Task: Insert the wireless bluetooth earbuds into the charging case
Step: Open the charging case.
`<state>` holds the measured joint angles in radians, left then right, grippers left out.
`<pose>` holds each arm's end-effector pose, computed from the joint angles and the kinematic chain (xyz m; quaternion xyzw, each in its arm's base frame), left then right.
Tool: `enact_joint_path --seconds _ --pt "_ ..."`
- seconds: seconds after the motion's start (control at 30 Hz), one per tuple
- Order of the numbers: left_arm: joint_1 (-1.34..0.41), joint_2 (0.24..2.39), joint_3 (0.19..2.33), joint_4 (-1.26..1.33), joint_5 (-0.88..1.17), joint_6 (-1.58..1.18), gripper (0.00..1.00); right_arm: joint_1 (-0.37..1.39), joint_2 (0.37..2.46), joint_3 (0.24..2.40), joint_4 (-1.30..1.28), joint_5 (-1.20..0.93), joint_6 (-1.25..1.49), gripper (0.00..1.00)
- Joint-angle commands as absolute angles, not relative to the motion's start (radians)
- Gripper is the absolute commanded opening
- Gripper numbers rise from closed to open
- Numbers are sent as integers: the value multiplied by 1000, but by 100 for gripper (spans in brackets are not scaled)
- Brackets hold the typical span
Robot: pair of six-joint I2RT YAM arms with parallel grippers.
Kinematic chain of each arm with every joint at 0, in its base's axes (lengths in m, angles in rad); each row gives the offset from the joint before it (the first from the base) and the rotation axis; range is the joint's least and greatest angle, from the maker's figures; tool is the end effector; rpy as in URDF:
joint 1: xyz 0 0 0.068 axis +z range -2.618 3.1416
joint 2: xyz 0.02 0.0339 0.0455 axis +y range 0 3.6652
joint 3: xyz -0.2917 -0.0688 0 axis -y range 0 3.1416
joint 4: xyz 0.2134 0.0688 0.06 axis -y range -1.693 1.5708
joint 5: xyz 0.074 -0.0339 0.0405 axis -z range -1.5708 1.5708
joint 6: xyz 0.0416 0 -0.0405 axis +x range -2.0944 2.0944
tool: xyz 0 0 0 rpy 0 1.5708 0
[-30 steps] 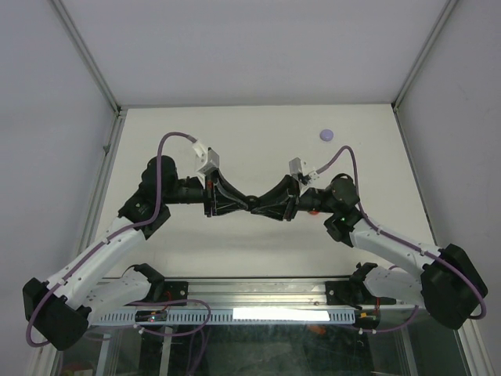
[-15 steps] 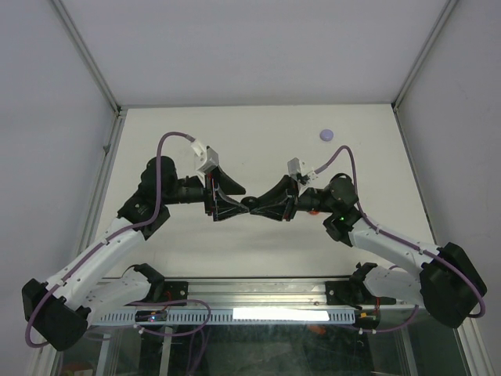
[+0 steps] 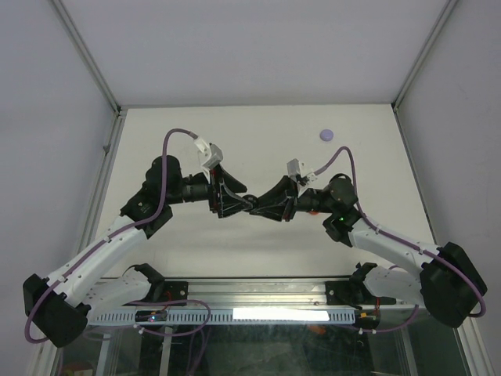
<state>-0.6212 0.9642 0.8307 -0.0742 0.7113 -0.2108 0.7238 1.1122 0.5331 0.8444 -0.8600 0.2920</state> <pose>0.1277 -0.1248 0.3625 0.3631 0.6680 -0.4860 0.4309 0.1289 0.1560 0.3350 -0.4418 0.4683 0.5724 0.5078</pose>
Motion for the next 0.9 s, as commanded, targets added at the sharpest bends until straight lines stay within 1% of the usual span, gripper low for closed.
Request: enact_joint_path --seconds 0.0,0.37,0.47,0.57,0.63,0.73,0.87 --pt "-623 949 881 2 632 -282 64 745 1104 564 887 -889 256 0" --pt "-623 958 886 -11 572 -332 66 748 1076 535 865 -873 185 0" --pt "-623 953 886 -14 561 -339 69 749 1071 523 864 -859 159 0" --pt "-622 947 890 -15 565 -346 70 748 1073 505 854 -823 118 0" --pt "-622 942 891 -18 555 -347 73 747 1080 491 850 -795 90 0" --pt "-623 934 888 -46 498 -347 75 748 1088 463 857 -750 40 0" --pt "-622 937 882 -98 373 -367 79 747 1095 426 864 -705 -13 0"
